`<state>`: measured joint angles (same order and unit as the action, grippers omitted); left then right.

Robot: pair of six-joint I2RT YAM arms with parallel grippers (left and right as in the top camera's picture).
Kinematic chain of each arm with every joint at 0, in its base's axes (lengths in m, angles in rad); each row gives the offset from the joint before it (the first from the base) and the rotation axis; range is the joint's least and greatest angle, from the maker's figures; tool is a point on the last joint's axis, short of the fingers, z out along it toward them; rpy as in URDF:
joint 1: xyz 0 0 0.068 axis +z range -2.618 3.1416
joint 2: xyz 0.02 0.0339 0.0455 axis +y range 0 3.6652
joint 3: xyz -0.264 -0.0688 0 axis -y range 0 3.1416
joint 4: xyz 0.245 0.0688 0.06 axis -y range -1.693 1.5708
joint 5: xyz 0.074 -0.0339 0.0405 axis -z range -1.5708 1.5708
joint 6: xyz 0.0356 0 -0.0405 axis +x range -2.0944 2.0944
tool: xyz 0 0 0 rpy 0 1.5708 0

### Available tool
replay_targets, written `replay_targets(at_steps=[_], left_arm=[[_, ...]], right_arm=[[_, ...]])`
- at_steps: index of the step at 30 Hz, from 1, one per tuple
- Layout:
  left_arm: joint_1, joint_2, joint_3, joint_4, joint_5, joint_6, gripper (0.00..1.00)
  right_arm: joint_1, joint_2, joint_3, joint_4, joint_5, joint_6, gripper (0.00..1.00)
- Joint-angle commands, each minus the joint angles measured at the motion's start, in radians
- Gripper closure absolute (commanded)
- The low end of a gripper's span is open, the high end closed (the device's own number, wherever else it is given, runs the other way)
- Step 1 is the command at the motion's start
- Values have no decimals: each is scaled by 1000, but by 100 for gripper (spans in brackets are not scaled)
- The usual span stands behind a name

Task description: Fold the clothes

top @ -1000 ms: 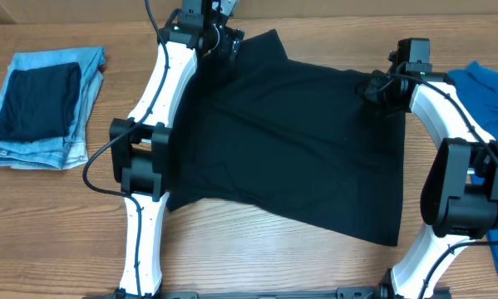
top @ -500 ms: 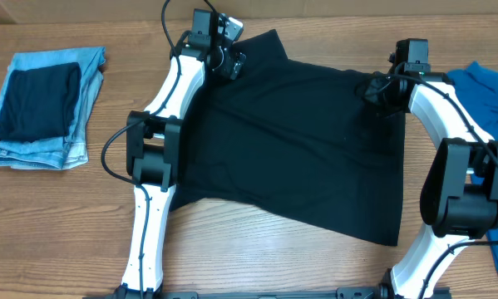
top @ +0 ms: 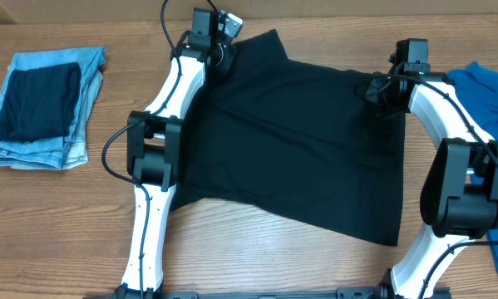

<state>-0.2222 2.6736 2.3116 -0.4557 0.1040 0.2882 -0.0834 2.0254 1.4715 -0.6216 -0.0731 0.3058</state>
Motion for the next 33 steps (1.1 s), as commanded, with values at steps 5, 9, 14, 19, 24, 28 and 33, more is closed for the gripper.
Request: replay_targets(at_steps=[5,9,14,19,24,28,33], left_arm=[[27,29,5,17,-101,-88,80],[76,29,5,39,-115,-204,80],[127,29,5,40,-115,-274,67],[137,29,5,42,-115,-274,60],[131,27,39,29,-115,-272,51],[116,3,199,-152,-111,-271,32],[121,-140,454,-514,26,-421,14]], right_arm=[[5,0,7,-5,13,-8,96],[5,0,7,-14,21,-23,96],[5,0,7,-16,21,-23,96],[5,0,7,-16,21,-24,96],[5,0,7,-6,59,-60,96],[5,-4,13,-18,57,-72,96],[5,-97,90,-158,56,-70,96]])
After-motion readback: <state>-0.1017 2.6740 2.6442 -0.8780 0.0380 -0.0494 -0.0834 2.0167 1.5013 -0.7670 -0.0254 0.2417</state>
